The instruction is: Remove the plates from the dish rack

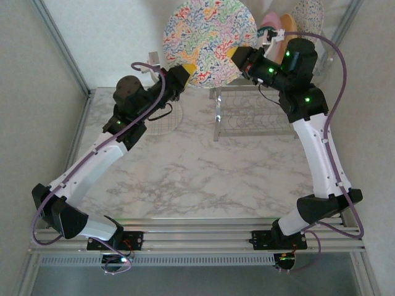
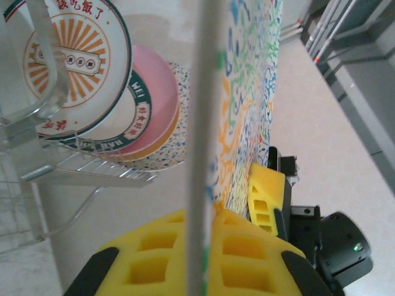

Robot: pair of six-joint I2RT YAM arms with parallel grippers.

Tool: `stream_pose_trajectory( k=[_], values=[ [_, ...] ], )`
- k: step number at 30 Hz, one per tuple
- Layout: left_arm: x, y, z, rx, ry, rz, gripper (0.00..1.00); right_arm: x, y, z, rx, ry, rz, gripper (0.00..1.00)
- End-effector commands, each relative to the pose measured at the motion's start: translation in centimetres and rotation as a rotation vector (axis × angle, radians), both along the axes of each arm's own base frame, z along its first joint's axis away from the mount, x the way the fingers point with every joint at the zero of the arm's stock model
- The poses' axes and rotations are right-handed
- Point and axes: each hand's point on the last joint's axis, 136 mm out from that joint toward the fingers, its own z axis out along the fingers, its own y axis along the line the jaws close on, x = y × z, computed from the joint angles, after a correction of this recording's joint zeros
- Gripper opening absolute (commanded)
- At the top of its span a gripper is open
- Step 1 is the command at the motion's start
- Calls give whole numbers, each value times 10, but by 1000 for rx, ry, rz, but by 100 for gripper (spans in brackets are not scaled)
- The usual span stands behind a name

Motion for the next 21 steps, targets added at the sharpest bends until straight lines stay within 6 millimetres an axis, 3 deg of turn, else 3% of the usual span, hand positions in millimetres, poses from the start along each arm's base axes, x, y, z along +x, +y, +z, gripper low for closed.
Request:
stream_pose_trajectory(
  k=[1,4,7,9,14,17,21],
  values=[
    [6,1,-4,78,-54,35,0,-15,6,9,-21,-51,30,0],
    [5,3,-1,60,-59,27,0,-16,4,9,-37,-60,18,6],
    [7,12,5,35,-63,32,0,-17,0,8,-69,-83,-6,24],
    [9,25,11,4,-70,45,0,-18,-6,7,-101,-98,-36,38],
    [17,64,18,-65,-67,91,0,-24,-20,0,-205,-145,-108,52],
    [24,87,8,-73,-43,135,0,-30,-28,-5,-268,-202,-148,56],
    [36,120,-28,-68,41,225,0,-49,-28,-6,-340,-366,-163,62]
  ],
)
